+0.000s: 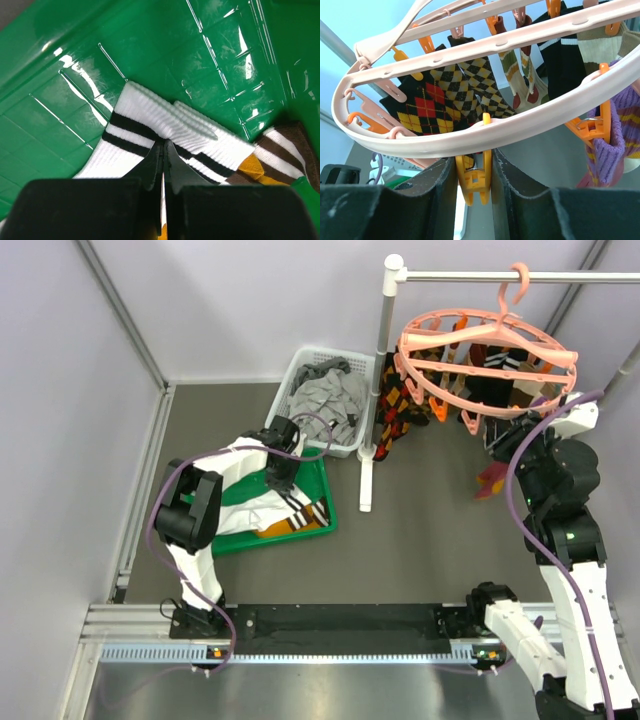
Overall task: Clip the socks to the hanger
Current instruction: Pick up the sock from the bin, then clamp the sock onto the hanger, then open the clamp at the hanger.
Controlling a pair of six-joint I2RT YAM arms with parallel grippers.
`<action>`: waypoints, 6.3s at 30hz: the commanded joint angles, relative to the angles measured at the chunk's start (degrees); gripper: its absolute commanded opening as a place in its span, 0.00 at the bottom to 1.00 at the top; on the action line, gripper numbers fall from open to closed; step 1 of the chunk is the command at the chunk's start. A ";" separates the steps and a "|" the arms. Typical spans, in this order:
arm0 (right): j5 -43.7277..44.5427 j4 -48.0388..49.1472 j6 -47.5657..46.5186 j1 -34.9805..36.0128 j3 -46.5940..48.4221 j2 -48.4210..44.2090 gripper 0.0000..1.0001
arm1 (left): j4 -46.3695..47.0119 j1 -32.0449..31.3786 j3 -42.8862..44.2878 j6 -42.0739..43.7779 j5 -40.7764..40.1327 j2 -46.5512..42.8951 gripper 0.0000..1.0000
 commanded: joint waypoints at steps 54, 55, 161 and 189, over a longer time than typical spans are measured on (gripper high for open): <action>-9.21 4.03 7.76 0.49 2.20 2.12 0.00 | 63.78 -31.57 -3.70 -9.80 9.19 -22.20 0.00; -9.39 4.12 7.76 0.49 2.20 2.38 0.00 | 63.87 -32.36 -2.99 -9.89 9.37 -21.31 0.00; -6.93 -5.28 -4.01 0.40 7.47 0.36 0.63 | 63.86 -36.59 13.81 -4.53 9.81 -6.19 0.36; -7.37 -6.95 -9.73 0.49 8.70 -1.93 0.64 | 94.54 -27.80 9.49 -20.34 27.21 1.46 0.80</action>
